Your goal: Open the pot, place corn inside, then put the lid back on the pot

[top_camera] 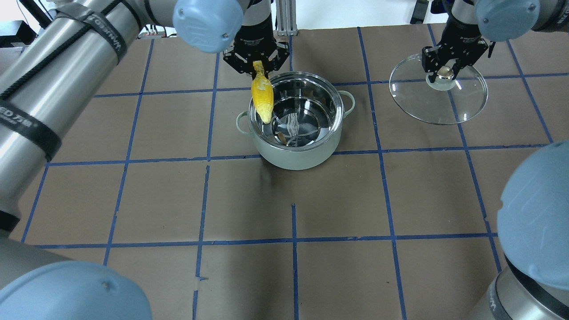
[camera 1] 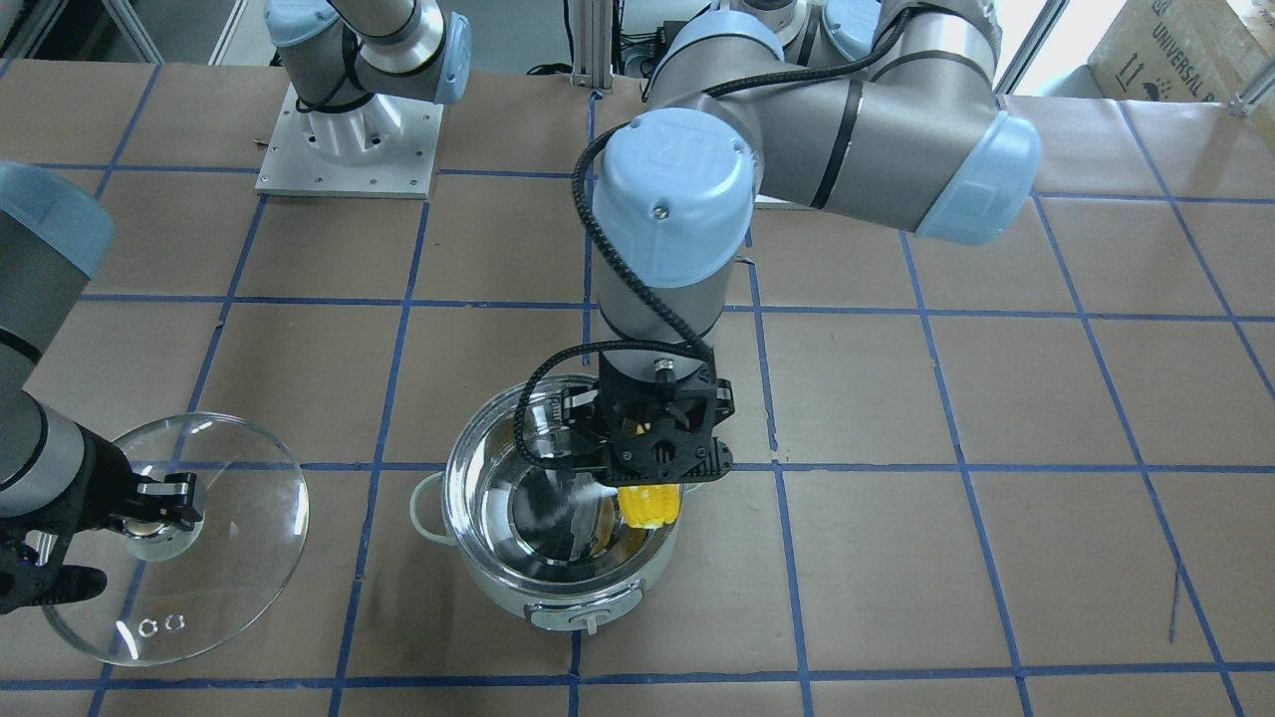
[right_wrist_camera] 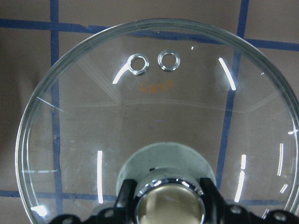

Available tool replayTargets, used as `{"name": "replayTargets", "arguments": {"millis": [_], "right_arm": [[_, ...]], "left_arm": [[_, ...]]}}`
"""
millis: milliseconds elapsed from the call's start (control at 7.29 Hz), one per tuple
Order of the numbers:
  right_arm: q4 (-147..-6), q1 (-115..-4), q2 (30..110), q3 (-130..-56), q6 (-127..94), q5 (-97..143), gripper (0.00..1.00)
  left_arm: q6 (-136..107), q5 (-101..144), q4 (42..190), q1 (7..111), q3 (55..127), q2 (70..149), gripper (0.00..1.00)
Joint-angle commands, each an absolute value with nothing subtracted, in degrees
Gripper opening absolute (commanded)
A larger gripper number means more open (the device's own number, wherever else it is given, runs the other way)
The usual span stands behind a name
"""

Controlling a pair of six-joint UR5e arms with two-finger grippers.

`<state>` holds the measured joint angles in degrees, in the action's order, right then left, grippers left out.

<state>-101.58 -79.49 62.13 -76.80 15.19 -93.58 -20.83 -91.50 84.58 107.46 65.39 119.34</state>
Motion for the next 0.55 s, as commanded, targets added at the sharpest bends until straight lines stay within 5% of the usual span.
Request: {"name": "replayTargets", "arguments": {"millis": [0,411], "right_arm": [[-101.6,-79.45,61.96,-76.82,15.21,-93.52,0.13],[-101.6,-79.45,62.05,-76.82,15.03,-93.52,0.13]], "left_arm": [[-24.16,-91.32,84.37,110.47,59.53,125.13,0.18],[-24.35,-91.23,84.37,111.44,59.32,127.62,0.3]]}}
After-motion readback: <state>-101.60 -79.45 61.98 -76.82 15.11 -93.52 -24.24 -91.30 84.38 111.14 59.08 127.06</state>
